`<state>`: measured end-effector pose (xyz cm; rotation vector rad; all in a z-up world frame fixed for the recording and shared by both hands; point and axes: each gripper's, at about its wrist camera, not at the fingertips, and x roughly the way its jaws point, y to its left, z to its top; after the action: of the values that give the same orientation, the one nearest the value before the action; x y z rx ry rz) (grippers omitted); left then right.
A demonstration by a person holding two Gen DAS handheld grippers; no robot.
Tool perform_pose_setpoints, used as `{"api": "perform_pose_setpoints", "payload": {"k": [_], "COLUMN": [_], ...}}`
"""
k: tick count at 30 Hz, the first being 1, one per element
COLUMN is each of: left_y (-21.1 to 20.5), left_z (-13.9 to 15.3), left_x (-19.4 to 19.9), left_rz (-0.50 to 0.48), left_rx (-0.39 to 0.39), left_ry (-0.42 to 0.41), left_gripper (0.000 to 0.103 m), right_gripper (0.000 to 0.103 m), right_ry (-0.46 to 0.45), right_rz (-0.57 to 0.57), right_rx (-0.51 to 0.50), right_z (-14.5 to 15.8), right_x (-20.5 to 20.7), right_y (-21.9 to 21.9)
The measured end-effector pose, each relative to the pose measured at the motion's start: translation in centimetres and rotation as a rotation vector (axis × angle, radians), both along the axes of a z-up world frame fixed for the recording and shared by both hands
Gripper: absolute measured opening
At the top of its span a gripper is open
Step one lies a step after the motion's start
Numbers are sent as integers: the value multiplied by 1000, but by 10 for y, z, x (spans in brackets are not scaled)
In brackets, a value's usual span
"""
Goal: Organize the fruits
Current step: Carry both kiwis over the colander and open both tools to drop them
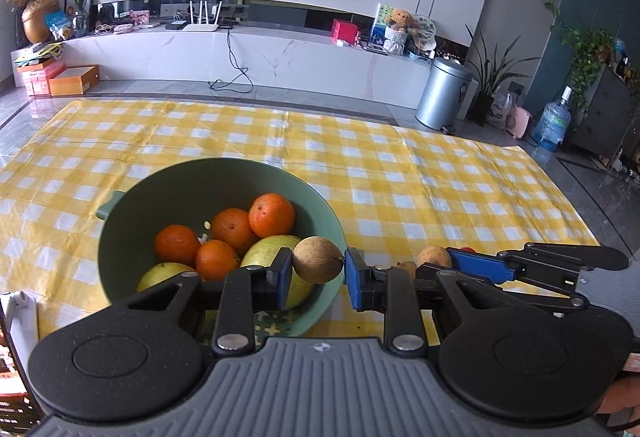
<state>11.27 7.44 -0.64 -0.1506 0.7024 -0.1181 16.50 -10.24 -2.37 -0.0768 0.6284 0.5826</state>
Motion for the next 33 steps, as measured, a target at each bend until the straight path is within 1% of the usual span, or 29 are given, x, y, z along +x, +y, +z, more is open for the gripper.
{"api": "perform_pose_setpoints", "payload": {"k": [3,7,11,13,15,19,23,26,31,33], "left_y": [12,31,49,58,67,82,89,97,112,113], "left_z": [0,-4,-5,-6,-10,-22,-26,-31,-46,-47], "left_x": [4,15,22,26,30,38,43,47,55,55], "left_rz": [15,30,56,61,66,82,103,121,165,172], "left_rx": [-12,-56,-51,-62,-84,-146,-146,-164,-206,-200], "left_ry": [-3,10,10,8,12,45,46,51,90,84], "left_gripper": [31,31,31,31,31,31,31,31,31,31], "right_gripper": [19,18,18,18,18,18,18,18,18,18], "right_ry": [-20,-52,-64,-56,-42,5,24,24,27,31], "right_rz": [51,116,168,188,204,221,231,251,264,267], "right_rx": [-9,-44,-78,-90,-98,-104,-121,-153,-193,-203], "right_z": [10,19,23,24,22,15,10,4,-4,-8], "right_x": [-1,0,8,12,19,32,43,49,60,64], "right_y": [19,45,67,78,86,101,112,122,136,140]}}
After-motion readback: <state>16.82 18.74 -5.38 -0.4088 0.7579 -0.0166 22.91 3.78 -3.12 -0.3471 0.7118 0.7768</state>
